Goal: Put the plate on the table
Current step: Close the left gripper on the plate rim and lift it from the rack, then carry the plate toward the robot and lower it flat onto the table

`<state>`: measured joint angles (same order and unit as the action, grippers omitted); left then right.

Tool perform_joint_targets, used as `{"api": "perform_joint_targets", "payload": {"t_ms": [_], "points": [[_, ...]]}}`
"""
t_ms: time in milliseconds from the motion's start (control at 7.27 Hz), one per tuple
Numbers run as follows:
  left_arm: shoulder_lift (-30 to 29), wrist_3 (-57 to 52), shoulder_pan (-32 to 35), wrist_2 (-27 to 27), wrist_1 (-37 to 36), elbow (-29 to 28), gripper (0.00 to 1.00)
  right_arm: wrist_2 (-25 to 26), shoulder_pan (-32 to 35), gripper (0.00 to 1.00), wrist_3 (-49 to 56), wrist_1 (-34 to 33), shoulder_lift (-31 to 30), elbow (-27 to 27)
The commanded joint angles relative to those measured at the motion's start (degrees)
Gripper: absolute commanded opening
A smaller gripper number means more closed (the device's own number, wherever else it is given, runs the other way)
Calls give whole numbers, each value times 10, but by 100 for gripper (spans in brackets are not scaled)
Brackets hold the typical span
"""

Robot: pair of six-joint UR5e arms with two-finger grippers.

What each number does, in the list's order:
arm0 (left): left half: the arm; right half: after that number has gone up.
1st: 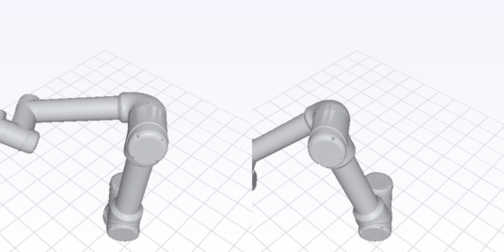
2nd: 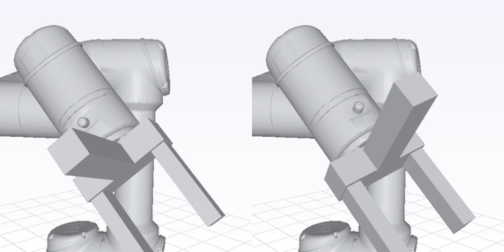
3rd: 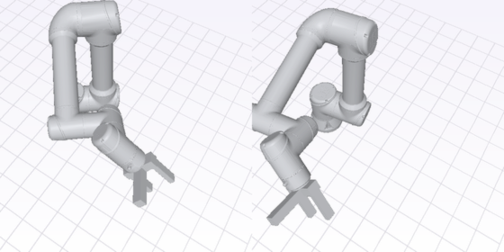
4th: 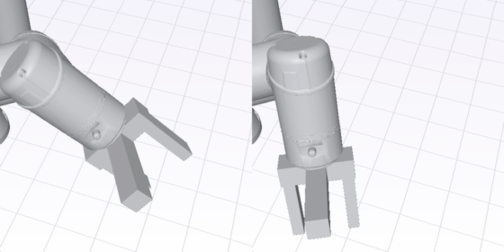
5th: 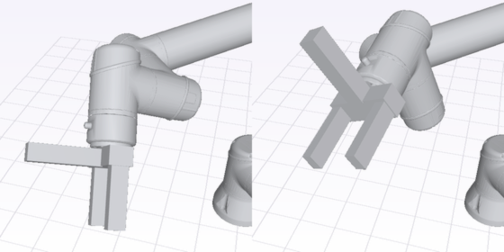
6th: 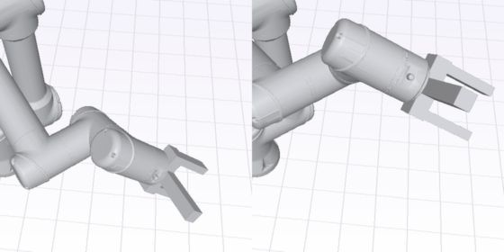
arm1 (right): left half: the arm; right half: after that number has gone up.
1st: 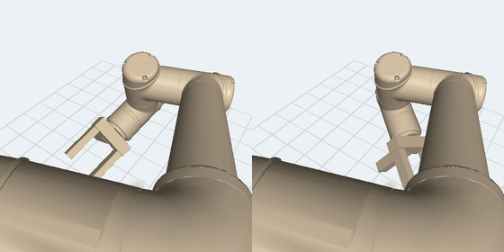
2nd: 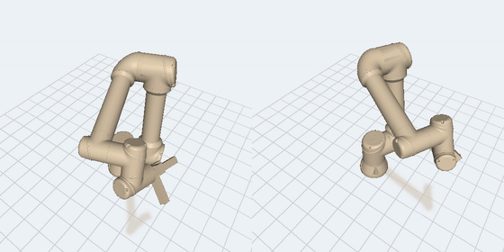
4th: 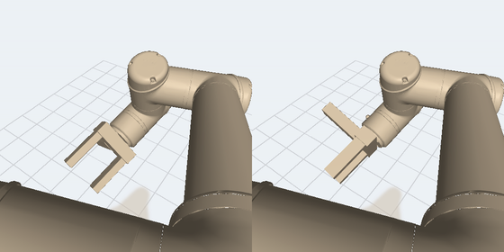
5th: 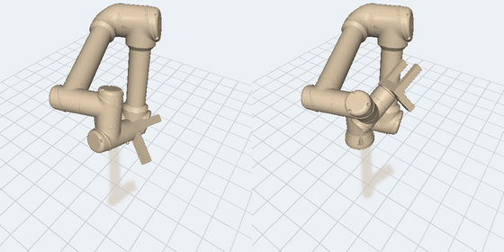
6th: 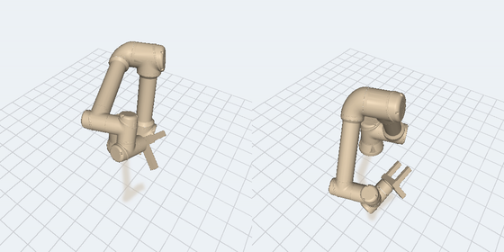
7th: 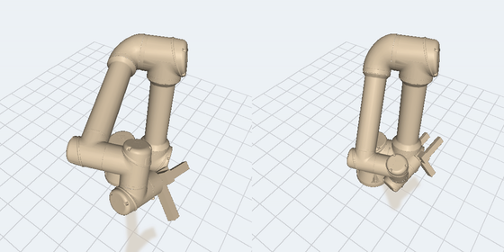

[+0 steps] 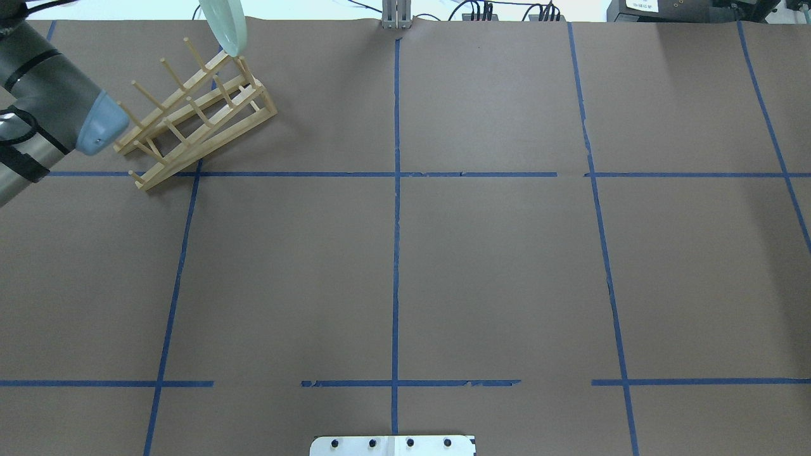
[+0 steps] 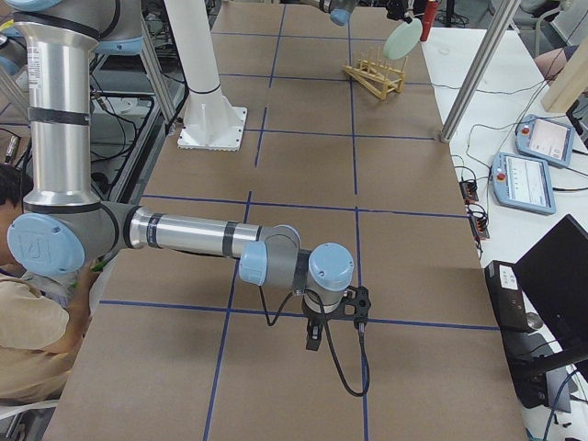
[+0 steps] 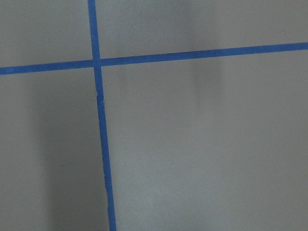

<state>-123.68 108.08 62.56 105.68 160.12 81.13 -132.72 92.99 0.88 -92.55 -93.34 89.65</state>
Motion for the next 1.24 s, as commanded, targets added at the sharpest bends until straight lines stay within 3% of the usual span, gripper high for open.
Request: {"api": "perform_joint_targets", "payload": {"t_ms": [0, 138, 550, 825, 1100], "points": [[24, 14, 0, 2, -167, 159, 0, 0, 0, 100, 0, 0, 0, 0], [23, 37, -49, 21, -273, 212, 0, 0, 0, 100, 0, 0, 0, 0], [1, 43, -250, -15, -584, 210, 0, 0, 0, 100, 0, 0, -1, 0], [-100, -32, -286, -13, -865, 191, 0, 0, 0, 100, 0, 0, -1, 0], [-166, -63, -349, -18, -905, 26, 0, 0, 0, 100, 0, 0, 0, 0]]}}
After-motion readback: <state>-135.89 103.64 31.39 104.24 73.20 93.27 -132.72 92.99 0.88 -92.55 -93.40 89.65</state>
